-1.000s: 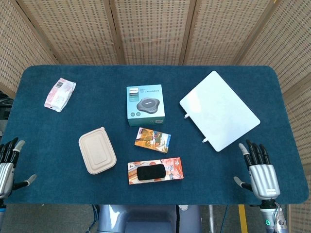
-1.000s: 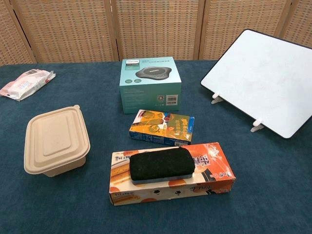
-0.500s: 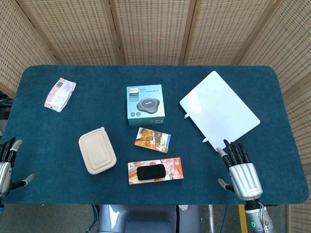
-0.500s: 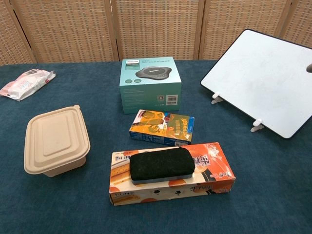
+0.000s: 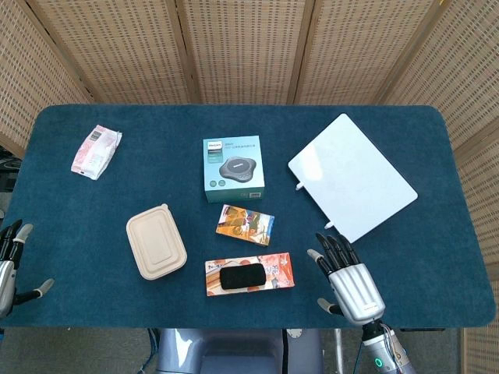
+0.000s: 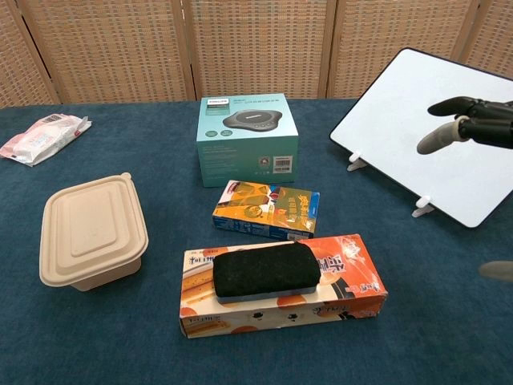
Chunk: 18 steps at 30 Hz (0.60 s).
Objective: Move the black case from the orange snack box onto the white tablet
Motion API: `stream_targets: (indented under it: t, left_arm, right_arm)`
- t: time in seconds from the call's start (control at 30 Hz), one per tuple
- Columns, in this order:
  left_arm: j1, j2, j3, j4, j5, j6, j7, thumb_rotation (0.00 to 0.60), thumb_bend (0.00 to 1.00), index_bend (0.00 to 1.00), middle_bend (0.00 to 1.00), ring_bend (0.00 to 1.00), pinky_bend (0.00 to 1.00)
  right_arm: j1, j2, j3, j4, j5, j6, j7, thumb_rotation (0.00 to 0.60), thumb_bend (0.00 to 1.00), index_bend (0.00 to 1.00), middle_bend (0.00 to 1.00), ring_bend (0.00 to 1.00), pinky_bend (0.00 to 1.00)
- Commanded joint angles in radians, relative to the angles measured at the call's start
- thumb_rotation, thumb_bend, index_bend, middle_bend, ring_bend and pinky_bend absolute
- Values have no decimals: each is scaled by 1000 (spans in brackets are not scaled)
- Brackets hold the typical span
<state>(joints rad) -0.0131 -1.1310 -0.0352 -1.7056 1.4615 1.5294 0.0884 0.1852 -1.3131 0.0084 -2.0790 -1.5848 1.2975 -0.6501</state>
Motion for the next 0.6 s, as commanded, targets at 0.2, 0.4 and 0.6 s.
stream_targets:
  t: [0.2,0.4,0.6]
  left_arm:
    - [0,-3,-1,-1,1,3,6,600,162,0,0,0,0]
    - [0,-1,-3,0,-4,1,2,600,162,0,0,0,0]
    - [0,1,-4,1,-5,1,-5,600,162,0,0,0,0]
  right_arm:
    - [8,-9,-13,-2,-3,-13,22,600,28,185,0,0,0]
    - [12,-31,-23,-7,3,-24,14,600,29,192,0,0,0]
    - [16,-53,-33,-8,18,-39,-2,600,37,212,0,0,0]
